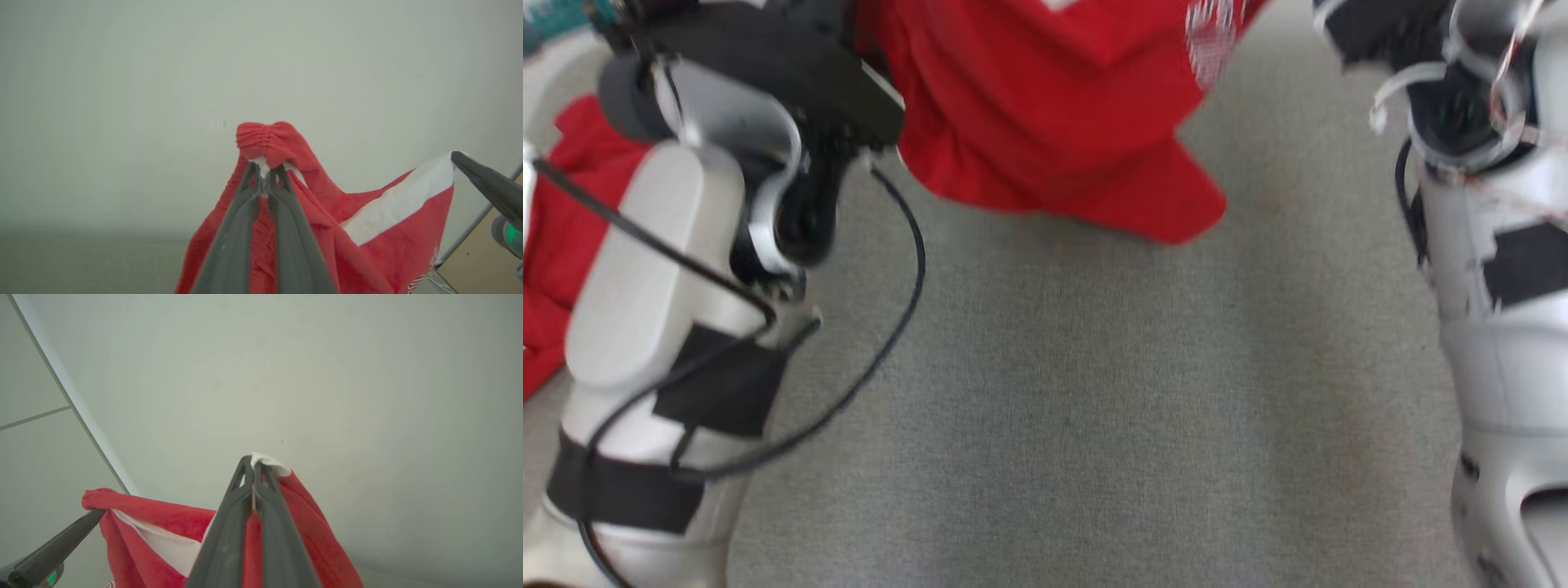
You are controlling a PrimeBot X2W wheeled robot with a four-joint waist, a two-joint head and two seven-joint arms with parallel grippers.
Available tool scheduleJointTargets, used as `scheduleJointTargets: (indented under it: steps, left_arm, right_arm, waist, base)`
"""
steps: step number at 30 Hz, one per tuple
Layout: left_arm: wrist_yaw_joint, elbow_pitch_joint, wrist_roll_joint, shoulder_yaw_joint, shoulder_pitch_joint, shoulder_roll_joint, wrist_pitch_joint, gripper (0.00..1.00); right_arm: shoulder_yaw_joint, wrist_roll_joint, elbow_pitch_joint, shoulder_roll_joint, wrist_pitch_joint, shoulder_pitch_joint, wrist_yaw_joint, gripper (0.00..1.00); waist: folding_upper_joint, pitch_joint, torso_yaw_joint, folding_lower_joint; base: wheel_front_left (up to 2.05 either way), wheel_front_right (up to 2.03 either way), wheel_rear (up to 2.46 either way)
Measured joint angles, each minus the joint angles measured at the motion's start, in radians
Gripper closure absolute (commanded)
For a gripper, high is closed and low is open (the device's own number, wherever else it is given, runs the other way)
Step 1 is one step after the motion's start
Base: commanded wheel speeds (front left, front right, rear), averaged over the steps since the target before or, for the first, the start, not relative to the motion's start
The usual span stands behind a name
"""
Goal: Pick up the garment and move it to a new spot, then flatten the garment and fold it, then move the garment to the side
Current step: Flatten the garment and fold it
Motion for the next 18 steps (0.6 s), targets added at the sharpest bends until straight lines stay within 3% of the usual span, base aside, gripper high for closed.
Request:
scheduleJointTargets:
  steps: [7,15,18]
  left_arm:
    - [-0.034,0.128,0.026,0.021,-0.191,-0.011,-0.09,1.0]
    - [-0.031,0.247,0.093,0.056,-0.354,-0.007,-0.321,1.0]
    - [-0.041,0.261,0.103,0.059,-0.371,-0.021,-0.36,1.0]
  right_arm:
    - [0.065,-0.098,0.139,-0.001,-0.152,-0.25,0.0,1.0]
    - [0.117,-0.17,0.253,-0.018,-0.492,-0.45,0.0,1.0]
    - [0.165,-0.178,0.286,-0.037,-0.55,-0.471,0.0,1.0]
  waist:
    - [0.0001,0.119,-0.011,0.0002]
    - [0.0001,0.22,-0.035,0.0003]
    - [0.0001,0.233,-0.046,0.0001]
  base:
    - [0.0,0.0,0.0]
    - [0.0,0.0,0.0]
    - [0.0,0.0,0.0]
